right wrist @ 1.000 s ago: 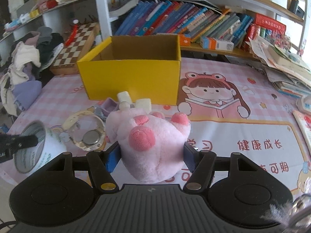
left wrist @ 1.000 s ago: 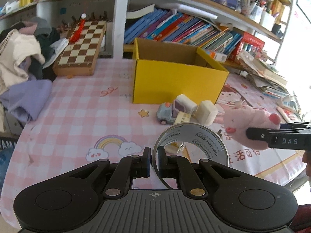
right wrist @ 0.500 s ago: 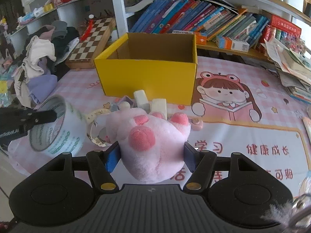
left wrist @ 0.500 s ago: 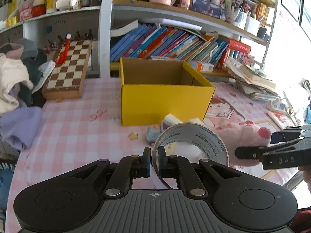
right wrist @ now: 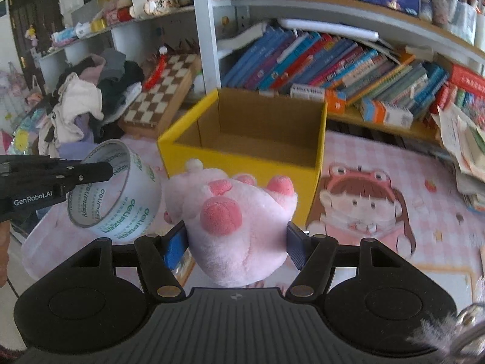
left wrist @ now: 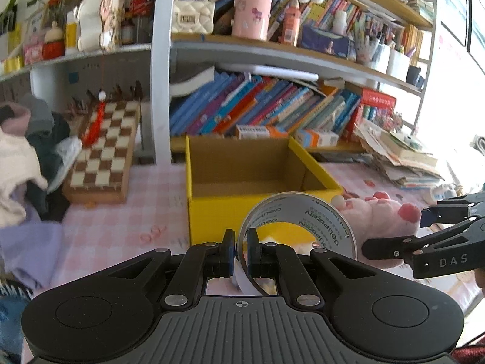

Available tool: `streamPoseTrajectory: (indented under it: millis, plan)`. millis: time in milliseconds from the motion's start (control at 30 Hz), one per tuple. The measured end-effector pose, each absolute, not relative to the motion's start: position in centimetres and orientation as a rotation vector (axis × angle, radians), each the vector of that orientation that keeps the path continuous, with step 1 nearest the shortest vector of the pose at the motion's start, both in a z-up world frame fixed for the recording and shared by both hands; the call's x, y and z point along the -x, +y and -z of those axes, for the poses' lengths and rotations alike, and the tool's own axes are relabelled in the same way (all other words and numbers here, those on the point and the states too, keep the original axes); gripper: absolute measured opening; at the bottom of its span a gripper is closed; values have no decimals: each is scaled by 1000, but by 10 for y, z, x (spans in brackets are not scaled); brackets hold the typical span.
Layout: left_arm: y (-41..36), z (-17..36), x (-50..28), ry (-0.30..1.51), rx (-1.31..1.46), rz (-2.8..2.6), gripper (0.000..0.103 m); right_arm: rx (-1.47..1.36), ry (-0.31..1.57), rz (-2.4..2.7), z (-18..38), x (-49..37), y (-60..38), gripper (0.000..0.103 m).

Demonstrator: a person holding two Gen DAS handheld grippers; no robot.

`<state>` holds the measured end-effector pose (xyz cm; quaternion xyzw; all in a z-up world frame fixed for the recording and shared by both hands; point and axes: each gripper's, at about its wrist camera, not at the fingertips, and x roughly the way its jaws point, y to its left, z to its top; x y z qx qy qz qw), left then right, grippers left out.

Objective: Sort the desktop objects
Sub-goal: 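Lift the plush paw and tape roll with both tools toward the yellow box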

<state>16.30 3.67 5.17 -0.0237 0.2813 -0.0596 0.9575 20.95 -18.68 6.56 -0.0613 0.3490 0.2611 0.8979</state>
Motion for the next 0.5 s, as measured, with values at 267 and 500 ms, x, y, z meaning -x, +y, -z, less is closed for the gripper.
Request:
streamPoseTrajectory:
  millis: [267,500]
  plan:
    - [30,-70,-204,516,-13,83,7,155,657,-584,-83,-261,-184,65]
    - [18,-73,-247,506,-70,52,7,251,594,-614,-90,-305,-175,65]
